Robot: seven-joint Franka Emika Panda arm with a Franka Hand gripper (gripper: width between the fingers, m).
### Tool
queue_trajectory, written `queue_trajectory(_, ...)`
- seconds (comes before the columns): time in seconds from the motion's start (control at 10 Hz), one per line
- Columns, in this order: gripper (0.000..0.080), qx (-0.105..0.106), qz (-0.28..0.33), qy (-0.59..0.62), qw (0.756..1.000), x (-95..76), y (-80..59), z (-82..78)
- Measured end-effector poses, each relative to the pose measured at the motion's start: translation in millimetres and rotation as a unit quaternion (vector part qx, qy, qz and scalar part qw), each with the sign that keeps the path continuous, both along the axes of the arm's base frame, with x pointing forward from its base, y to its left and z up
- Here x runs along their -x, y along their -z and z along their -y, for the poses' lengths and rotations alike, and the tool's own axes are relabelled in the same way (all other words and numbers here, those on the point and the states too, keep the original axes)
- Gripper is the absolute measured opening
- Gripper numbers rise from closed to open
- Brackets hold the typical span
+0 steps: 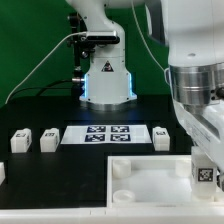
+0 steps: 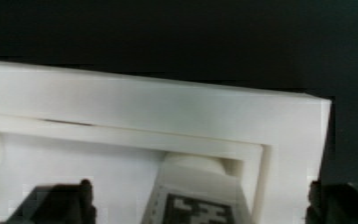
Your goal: Assemble one leg
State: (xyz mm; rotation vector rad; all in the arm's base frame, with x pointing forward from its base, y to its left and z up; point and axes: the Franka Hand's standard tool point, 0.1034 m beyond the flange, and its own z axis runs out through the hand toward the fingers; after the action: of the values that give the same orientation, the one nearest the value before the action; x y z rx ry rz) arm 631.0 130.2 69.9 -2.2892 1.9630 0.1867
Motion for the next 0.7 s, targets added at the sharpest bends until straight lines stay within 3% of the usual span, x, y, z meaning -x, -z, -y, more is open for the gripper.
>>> queue_trajectory(0.2,0.0643,-0.003,0.022,-0.154,0.988,0.7,-6.5,1.2)
queue_trajectory(0.4,0.0648,-0.001,0.049,-0.261,0.964,1.4,-2.5,0.3)
queue_trajectory(0.7,0.0649,-0.003,0.073,-0.4,0.914,1.1,-2.1,3.1)
